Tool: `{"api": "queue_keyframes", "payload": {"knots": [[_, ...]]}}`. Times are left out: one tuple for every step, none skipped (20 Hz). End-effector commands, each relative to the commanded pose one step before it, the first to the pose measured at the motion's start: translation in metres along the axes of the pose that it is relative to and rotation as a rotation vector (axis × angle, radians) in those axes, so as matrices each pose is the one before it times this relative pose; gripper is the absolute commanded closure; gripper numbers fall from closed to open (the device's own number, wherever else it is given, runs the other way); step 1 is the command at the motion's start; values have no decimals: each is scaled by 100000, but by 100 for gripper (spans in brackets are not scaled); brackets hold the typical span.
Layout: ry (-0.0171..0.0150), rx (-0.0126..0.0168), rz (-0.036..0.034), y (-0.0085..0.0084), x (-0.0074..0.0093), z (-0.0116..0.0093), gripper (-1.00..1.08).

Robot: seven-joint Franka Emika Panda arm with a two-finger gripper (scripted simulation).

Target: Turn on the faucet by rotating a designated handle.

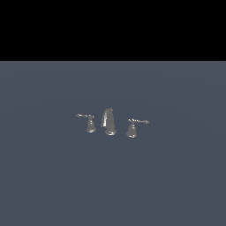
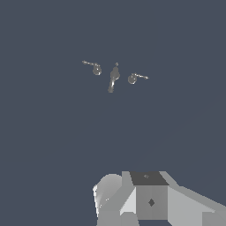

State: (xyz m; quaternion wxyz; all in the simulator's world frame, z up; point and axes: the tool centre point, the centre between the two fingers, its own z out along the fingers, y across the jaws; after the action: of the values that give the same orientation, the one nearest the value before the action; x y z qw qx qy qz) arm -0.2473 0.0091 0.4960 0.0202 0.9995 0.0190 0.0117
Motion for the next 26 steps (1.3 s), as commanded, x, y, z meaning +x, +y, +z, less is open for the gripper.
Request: {"api": "queue_keyframes", "payload": {"knots": [[0, 0, 0, 1, 0, 0, 108], [-96, -4, -16, 4, -3, 17, 108], [-273, -6, -42, 17, -13, 47, 108], [-458, -9, -69, 25, -11, 81, 108], [-622, -12, -91, 35, -18, 110, 108], [-777, -13, -106, 43, -21, 137, 108], [-775, -7, -95, 40, -15, 138, 108], [-583, 4, -58, 28, -5, 105, 108], [-390, 14, -26, 17, 2, 72, 108], [-194, 20, 1, 6, 4, 37, 108], [0, 0, 0, -16, -1, -1, 108], [96, 5, 14, 9, 13, -14, 108], [119, -75, -62, 11, -34, -31, 108], [26, -68, -65, -7, -25, -12, 108], [-42, 65, 60, 17, 20, 14, 108], [-38, 119, 114, -32, 48, 20, 108], [-61, 239, 231, -32, 92, 37, 108], [-71, 331, 324, -51, 130, 50, 108], [-88, 428, 425, -64, 167, 64, 108], [-107, 521, 525, -79, 205, 78, 108], [-128, 599, 615, -95, 237, 92, 108], [-153, 664, 696, -107, 264, 106, 108], [-188, 742, 797, -121, 297, 123, 108], [-216, 792, 873, -135, 320, 137, 108], [-252, 872, 989, -151, 355, 156, 108], [-291, 947, 1111, -172, 391, 177, 108]]}}
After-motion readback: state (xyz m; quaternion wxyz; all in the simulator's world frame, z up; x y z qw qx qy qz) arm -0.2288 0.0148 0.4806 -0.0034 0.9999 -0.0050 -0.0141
